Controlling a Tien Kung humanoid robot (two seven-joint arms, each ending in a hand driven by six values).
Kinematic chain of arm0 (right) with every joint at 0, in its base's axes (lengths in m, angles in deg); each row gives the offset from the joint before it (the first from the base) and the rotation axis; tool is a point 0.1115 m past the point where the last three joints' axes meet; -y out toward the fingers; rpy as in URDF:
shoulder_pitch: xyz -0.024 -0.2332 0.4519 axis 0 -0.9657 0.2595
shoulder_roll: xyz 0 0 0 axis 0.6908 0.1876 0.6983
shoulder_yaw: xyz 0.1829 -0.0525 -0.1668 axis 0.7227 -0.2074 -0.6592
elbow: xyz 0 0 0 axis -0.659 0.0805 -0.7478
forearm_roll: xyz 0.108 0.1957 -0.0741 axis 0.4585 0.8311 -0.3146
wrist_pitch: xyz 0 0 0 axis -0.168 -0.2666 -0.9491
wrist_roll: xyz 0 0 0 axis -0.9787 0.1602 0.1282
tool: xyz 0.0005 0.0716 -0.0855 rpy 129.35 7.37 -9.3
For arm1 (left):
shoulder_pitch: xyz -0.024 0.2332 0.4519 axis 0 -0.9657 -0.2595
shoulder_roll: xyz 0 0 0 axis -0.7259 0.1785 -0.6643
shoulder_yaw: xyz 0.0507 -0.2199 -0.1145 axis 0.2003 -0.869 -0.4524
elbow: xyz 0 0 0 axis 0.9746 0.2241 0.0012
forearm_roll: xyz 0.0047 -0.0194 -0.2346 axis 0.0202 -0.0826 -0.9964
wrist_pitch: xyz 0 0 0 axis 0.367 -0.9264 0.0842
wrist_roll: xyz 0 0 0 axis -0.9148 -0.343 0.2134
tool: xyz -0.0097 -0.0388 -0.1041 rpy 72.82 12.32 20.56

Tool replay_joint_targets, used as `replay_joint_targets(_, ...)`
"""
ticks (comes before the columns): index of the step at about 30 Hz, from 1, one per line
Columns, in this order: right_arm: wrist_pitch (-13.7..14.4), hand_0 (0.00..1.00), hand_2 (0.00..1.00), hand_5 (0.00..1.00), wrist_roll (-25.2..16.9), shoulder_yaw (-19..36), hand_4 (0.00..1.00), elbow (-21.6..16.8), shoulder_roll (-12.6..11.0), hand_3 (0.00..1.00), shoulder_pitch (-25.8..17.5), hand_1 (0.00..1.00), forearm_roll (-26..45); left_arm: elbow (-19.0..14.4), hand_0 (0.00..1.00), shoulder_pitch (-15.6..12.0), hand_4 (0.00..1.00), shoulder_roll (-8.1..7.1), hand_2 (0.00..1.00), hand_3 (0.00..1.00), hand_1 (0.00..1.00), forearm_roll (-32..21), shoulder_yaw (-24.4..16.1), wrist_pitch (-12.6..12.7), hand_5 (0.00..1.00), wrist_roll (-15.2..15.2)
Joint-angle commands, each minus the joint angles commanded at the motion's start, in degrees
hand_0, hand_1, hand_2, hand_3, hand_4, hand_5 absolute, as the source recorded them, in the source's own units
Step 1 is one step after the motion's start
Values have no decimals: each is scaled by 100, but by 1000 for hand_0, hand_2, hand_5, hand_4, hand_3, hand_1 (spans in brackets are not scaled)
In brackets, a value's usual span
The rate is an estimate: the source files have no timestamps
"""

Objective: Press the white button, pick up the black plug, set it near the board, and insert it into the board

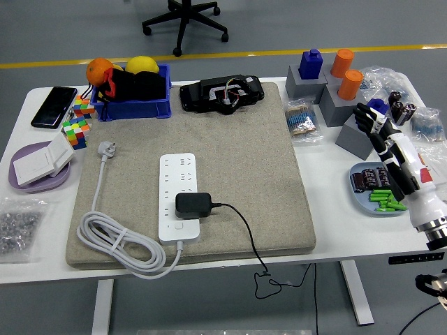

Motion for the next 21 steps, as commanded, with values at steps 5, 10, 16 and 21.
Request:
replay_joint_targets(5, 115, 811, 769, 499, -243, 182, 862, -39, 87, 744, -46, 813, 145, 0, 703, -34, 485, -3, 620, 676, 670, 0, -25, -1, 191, -4)
replay_joint_targets(10, 247, 765, 731, 452, -517, 308, 831, -84, 121, 683, -62, 767, 305, 0, 702, -68, 488, -28, 620, 676, 670, 6, -57, -6, 188, -9)
replay_joint_targets(16, 318, 726, 693, 418, -659, 398, 804, -97, 155, 648, -73, 733, 436, 0, 702, -74, 489, -42, 620, 677, 671, -15, -72, -1, 186, -4)
replay_joint_targets(21, 355, 710, 676, 405, -714, 422, 791, -81, 174, 629, -84, 715, 548, 0, 702, -84, 492, -59, 621, 677, 670, -52, -63, -2, 186, -3)
